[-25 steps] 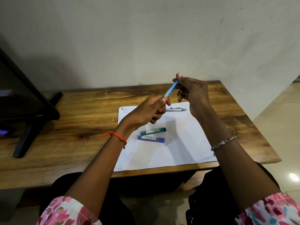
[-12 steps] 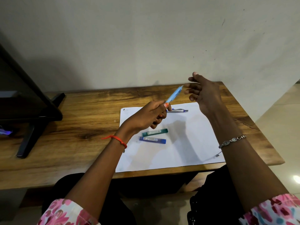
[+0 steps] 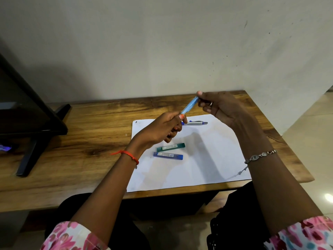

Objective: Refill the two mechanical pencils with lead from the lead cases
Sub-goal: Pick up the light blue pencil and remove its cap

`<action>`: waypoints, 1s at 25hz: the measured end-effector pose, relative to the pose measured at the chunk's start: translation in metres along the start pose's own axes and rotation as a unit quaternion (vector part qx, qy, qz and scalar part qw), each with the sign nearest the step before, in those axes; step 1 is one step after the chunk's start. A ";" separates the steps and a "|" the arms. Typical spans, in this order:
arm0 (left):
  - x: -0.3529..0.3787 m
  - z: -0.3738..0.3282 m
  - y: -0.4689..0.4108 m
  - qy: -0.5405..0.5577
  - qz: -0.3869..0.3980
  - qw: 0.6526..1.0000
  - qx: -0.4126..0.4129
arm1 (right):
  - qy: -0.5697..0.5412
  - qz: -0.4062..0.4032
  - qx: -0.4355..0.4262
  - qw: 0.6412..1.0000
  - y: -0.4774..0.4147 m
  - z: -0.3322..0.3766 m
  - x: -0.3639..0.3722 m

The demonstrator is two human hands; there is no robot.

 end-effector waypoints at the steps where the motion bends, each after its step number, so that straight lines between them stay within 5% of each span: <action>1: 0.001 0.000 0.000 0.002 0.002 1.000 -0.001 | 0.003 -0.009 -0.008 1.000 -0.001 0.000 -0.001; 9: -0.002 0.003 0.000 -0.005 0.014 1.000 -0.007 | -0.064 -0.100 -0.032 0.992 -0.007 0.001 -0.019; 13: -0.005 0.005 -0.001 -0.028 0.006 1.000 -0.001 | 0.192 -0.040 -0.008 0.981 -0.003 -0.005 -0.022; 17: -0.005 0.007 -0.004 -0.086 0.007 0.996 0.009 | 0.498 0.033 0.057 0.865 0.000 -0.019 -0.017; 20: -0.006 0.009 -0.005 -0.103 0.009 0.995 0.013 | 0.553 0.032 0.077 0.829 0.000 -0.024 -0.016; 25: -0.006 0.009 -0.006 -0.136 0.003 0.991 0.013 | 0.563 0.025 0.096 0.821 0.002 -0.028 -0.012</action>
Point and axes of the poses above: each hand's wrist, its own y-axis away from the middle knuckle, its own x-axis out of the palm, z = x × y, the point moved 4 cm from there along -y, towards the middle knuckle, and after that the axes turned 2 degrees about -x, right-handed, at the moved point
